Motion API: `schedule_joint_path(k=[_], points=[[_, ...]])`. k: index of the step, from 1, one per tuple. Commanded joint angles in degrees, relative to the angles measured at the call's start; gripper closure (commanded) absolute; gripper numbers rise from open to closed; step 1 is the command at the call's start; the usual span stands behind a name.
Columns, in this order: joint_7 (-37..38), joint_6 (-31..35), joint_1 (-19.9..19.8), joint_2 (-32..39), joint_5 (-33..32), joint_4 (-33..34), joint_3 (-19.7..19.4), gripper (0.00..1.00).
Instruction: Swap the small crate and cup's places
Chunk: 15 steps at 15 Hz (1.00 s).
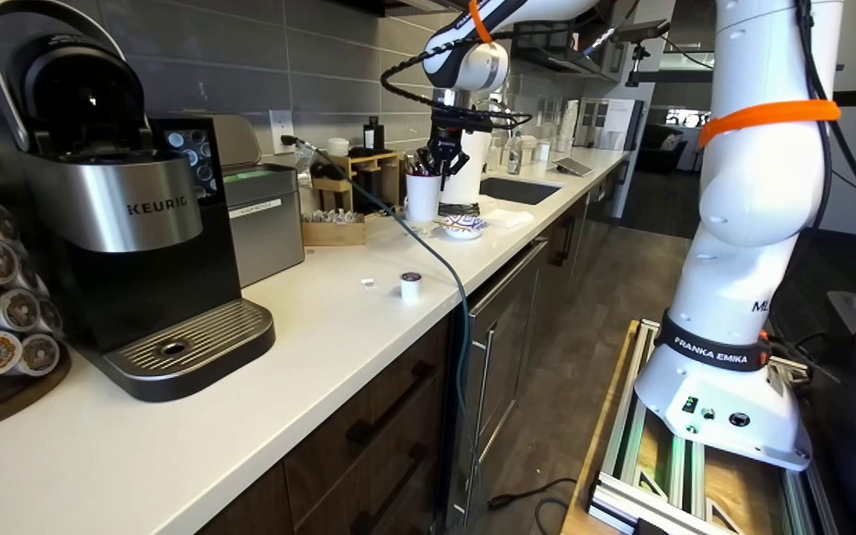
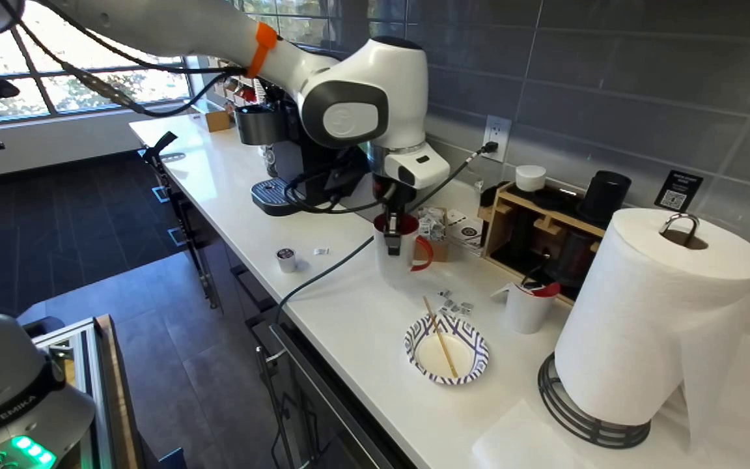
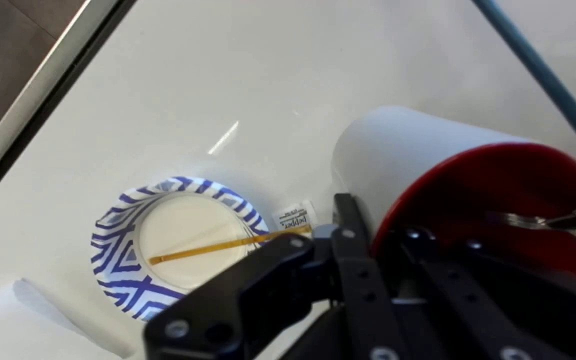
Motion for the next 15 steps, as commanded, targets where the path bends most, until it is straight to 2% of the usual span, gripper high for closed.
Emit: schedule_joint_path(k=[1, 7, 15], points=[[-0.50, 2.17, 1.70, -11.30, -3.03, -10.69, 1.35, 0.97], [0.39, 2.12, 4.12, -17.55, -6.44, -13.00, 6.53, 0.97], [-3.29, 1.10, 7.96, -13.10, -8.30, -7.69, 12.33, 0.97]])
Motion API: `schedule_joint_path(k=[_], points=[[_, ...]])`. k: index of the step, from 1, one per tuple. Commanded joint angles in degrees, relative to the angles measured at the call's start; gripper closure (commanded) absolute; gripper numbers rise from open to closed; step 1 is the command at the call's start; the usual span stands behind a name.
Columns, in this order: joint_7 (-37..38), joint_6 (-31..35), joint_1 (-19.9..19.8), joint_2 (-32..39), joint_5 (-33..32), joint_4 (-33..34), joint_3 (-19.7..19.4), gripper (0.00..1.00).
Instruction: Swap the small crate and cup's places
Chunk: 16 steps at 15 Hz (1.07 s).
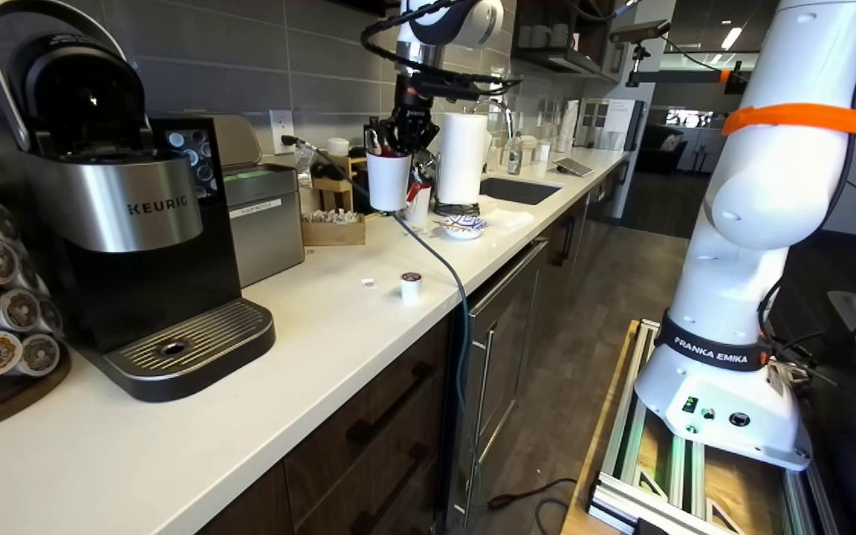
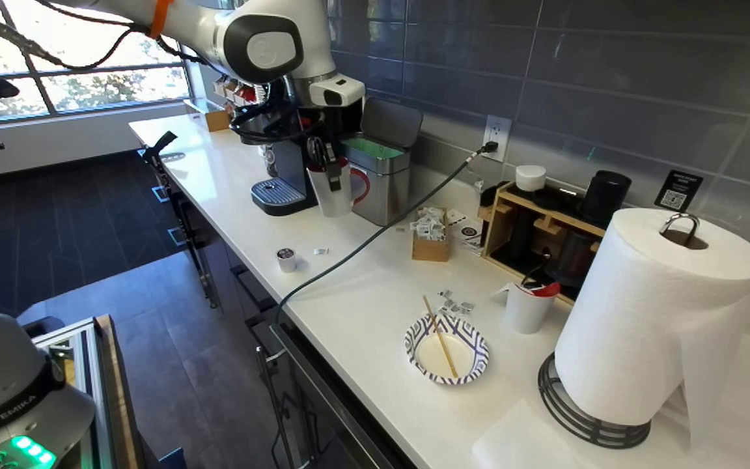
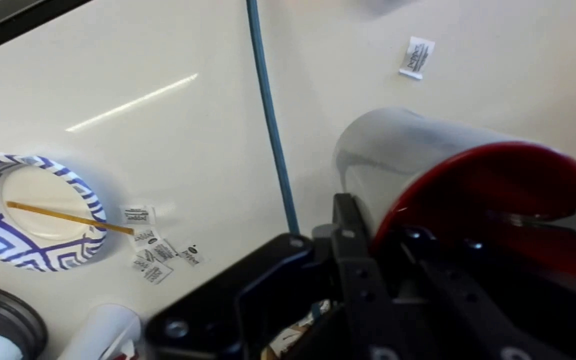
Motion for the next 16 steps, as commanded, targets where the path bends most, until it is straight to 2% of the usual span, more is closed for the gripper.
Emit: schedule_joint_path(k=[1, 6, 11, 16], points=[[-2.16, 0.28, 1.76, 2.99, -0.16, 3.04, 1.36, 0.97], [-6.10, -1.82, 3.16, 9.82, 3.70, 8.79, 2.20, 0.97], [-10.89, -4.11, 2.65, 17.44, 10.27, 15.50, 2.35, 0.97], [-9.92, -5.09, 3.10, 22.43, 10.01, 19.16, 1.94, 0.97]])
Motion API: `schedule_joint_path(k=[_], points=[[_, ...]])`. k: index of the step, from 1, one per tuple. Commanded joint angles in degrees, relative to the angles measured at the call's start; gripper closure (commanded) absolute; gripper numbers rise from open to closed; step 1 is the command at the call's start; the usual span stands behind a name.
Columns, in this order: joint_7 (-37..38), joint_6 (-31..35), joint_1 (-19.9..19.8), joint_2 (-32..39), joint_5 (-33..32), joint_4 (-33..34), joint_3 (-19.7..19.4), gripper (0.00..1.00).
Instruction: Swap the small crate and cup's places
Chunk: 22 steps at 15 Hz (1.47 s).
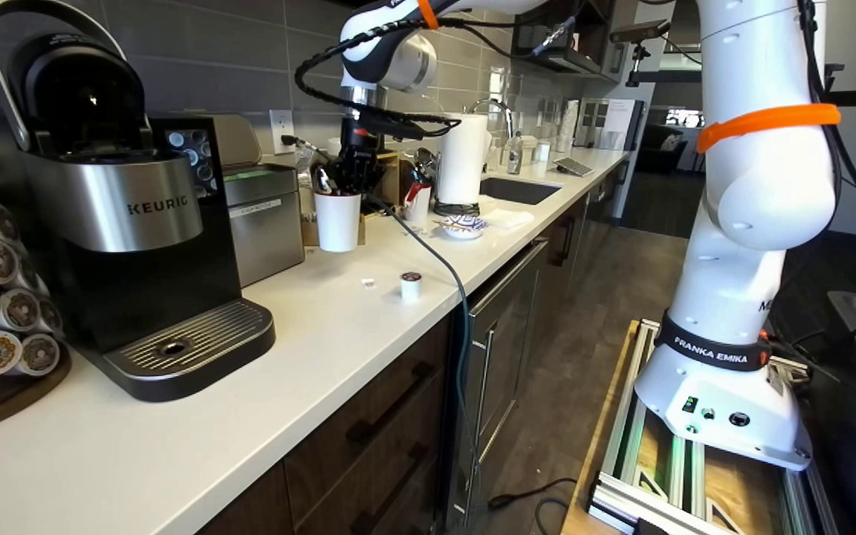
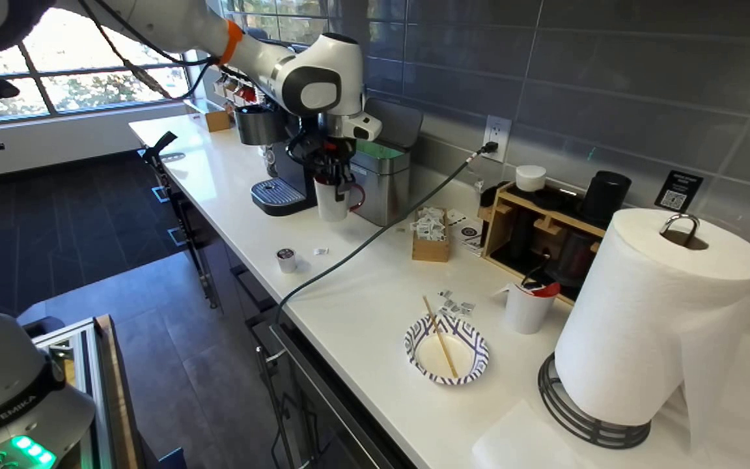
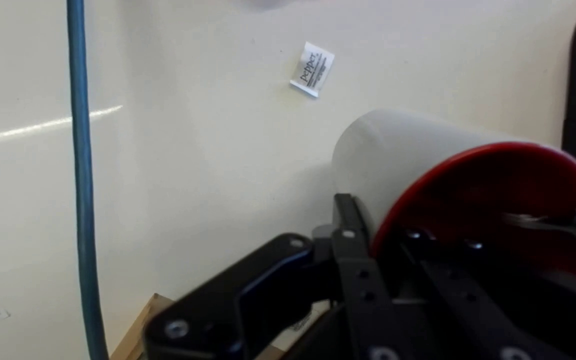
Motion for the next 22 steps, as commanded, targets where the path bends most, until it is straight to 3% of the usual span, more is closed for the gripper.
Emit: schedule_joint_path(k=[1, 11, 17, 22], points=[[0.61, -1.57, 0.38, 3.21, 0.30, 3.84, -0.49, 0.97], [10.16, 11.28, 2.61, 6.57, -4.61, 1.93, -3.86, 0.97], [15.43, 10.32, 4.49, 6.77, -11.45, 1.39, -6.49, 0.97], [12.88, 9.95, 3.50, 7.29, -8.16, 1.46, -4.73, 0.97]])
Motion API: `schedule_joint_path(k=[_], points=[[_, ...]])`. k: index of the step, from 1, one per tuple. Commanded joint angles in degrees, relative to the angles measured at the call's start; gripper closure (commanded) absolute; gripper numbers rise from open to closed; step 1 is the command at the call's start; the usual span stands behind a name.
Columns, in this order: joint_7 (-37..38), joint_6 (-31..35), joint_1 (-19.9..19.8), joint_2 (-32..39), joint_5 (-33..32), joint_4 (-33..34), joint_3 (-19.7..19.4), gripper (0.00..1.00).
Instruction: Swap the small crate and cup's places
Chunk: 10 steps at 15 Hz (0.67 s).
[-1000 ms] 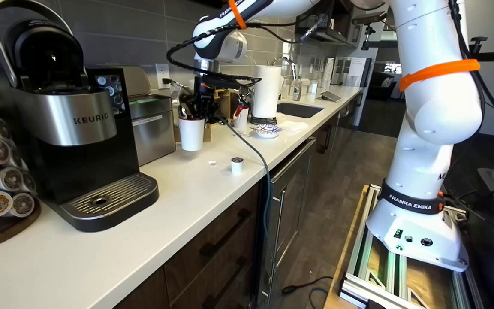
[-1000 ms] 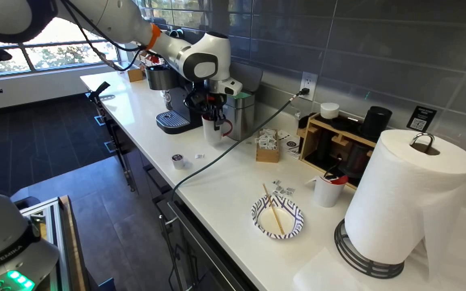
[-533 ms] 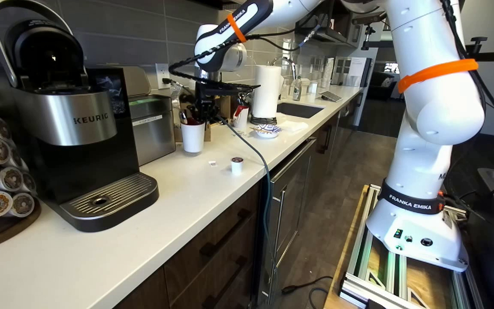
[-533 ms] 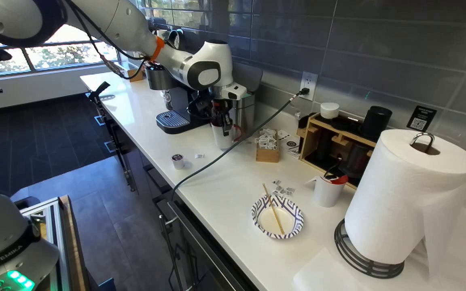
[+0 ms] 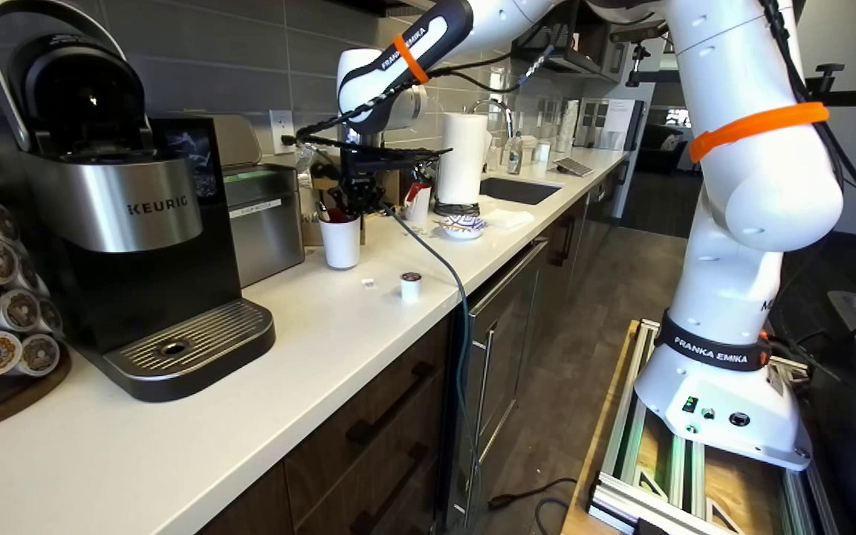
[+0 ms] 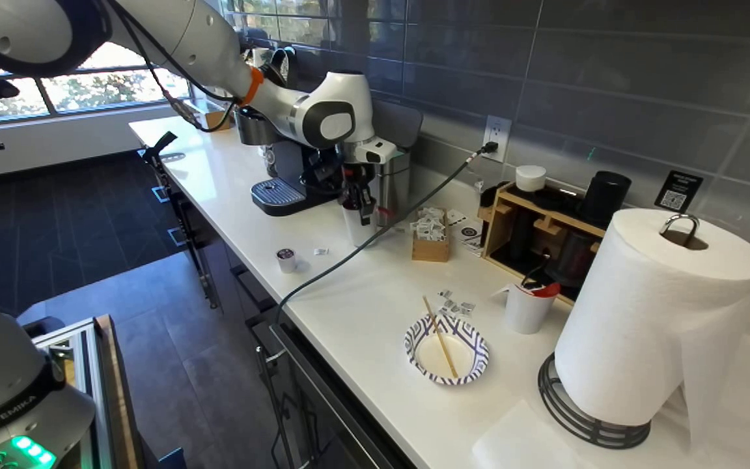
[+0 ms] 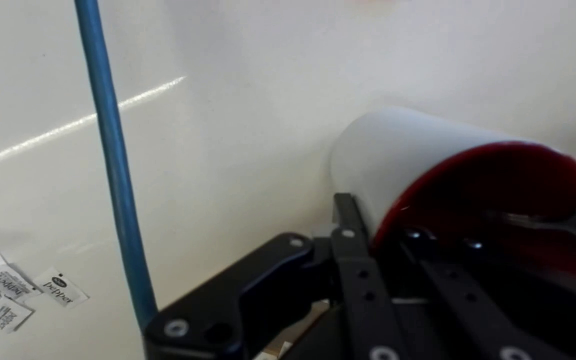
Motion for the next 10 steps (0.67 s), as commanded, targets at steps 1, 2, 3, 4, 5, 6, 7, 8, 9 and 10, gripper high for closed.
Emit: schedule_joint_path(k=[1, 2, 3, 4, 5, 6, 7, 8, 9, 10], points=[[-0.74, -0.01, -0.20, -0.47, 1.99, -0.40, 0.79, 0.97], [-1.01, 0.03, -0.38, -0.41, 2.56, -0.38, 1.02, 0.97], [-1.44, -0.11, -0.62, -0.35, 3.29, -0.32, 1.29, 0.97], [-2.14, -0.47, -1.01, -0.22, 4.42, -0.13, 1.69, 0.97], [-2.72, -0.73, -1.31, -0.02, 5.45, 0.08, 1.98, 0.97], [-3.11, -0.75, -1.52, 0.14, 6.41, 0.17, 2.16, 0.97], [-3.65, -0.74, -1.70, 0.27, 7.28, 0.21, 2.28, 0.97], [-4.00, -0.78, -1.85, 0.42, 8.06, 0.27, 2.36, 0.97], [-4.35, -0.82, -1.96, 0.56, 8.68, 0.33, 2.37, 0.97], [-4.48, -0.71, -2.01, 0.66, 9.09, 0.33, 2.32, 0.97]])
